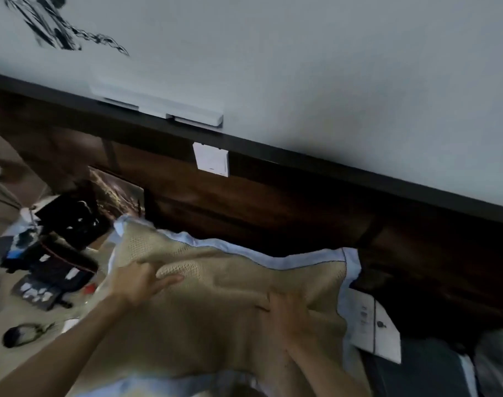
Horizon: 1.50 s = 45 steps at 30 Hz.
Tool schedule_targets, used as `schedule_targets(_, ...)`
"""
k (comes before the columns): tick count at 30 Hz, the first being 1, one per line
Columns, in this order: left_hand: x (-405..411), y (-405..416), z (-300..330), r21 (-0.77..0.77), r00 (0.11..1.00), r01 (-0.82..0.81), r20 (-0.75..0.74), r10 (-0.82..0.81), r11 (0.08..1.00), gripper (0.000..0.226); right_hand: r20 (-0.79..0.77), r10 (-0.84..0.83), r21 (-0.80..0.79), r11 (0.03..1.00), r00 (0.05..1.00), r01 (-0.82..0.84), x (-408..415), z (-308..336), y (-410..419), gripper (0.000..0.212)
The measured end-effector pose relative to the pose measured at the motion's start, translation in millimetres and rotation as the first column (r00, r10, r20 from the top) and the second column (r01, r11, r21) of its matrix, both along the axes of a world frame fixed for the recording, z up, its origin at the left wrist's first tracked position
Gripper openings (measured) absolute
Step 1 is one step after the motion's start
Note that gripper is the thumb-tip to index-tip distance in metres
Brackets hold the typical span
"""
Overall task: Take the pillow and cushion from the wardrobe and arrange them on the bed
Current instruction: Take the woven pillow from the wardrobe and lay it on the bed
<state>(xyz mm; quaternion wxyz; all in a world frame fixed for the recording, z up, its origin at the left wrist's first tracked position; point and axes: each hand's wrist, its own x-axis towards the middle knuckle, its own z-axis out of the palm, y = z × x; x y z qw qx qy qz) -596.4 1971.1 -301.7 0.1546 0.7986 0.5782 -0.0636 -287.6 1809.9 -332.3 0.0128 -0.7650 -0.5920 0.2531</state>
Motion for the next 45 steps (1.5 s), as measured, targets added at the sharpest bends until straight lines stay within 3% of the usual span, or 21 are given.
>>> schedule_targets(3,40,28,-53,-0.051,0.998,0.002,-0.064,-0.006,0.999,0.067,0.090,-0.166,0.084,0.984,0.982,0.159,0,-45,4,0.035)
schedule_targets(6,73,11,-117,-0.079,0.977,-0.042,-0.213,0.024,0.996,0.065,0.118,-0.237,0.018,0.971,0.964,0.237,-5,-97,4,0.054)
schedule_targets(8,91,-14,-155,-0.036,0.988,0.038,-0.147,-0.043,0.999,0.067,0.094,-0.214,-0.007,0.976,0.972,0.216,-22,-131,-4,0.064)
schedule_targets(11,114,-57,-198,0.015,0.962,0.271,-0.034,-0.271,0.962,0.069,0.092,-0.159,0.012,0.987,0.983,0.159,-46,-173,-27,0.077)
schedule_targets(15,140,-65,-243,0.123,0.909,0.413,-0.122,-0.399,0.902,0.063,0.150,-0.129,0.137,0.985,0.980,0.109,-29,-215,-36,0.083)
schedule_targets(18,148,-45,-263,0.212,0.887,0.457,-0.176,-0.426,0.864,0.059,0.139,-0.132,0.251,0.963,0.981,0.094,-12,-231,-14,0.075)
schedule_targets(22,95,22,-267,0.319,0.969,0.246,-0.106,-0.224,0.915,0.057,0.200,-0.105,0.375,0.927,0.974,0.023,27,-240,22,0.067)
schedule_targets(25,42,42,-266,0.291,1.000,0.002,-0.013,0.002,0.957,0.060,0.245,-0.254,0.396,0.907,0.936,0.143,69,-257,8,0.073)
schedule_targets(28,23,43,-259,0.158,0.983,-0.175,0.080,0.164,0.972,0.067,0.236,-0.371,0.352,0.894,0.898,0.277,104,-263,-21,0.076)
schedule_targets(32,17,42,-242,0.030,0.902,-0.414,0.151,0.405,0.910,0.101,0.109,-0.478,0.245,0.863,0.872,0.442,113,-255,-29,0.089)
schedule_targets(36,4,36,-239,-0.018,0.892,-0.432,0.139,0.430,0.902,0.111,0.031,-0.553,0.170,0.824,0.833,0.541,105,-252,-22,0.091)
schedule_targets(42,0,34,-232,-0.106,0.921,-0.381,0.044,0.387,0.919,0.121,0.037,-0.488,0.180,0.862,0.872,0.475,118,-249,-13,0.085)
schedule_targets(45,39,18,-228,0.158,0.968,-0.227,-0.072,0.241,0.961,0.104,0.128,-0.462,0.180,0.881,0.878,0.437,113,-246,-9,0.083)
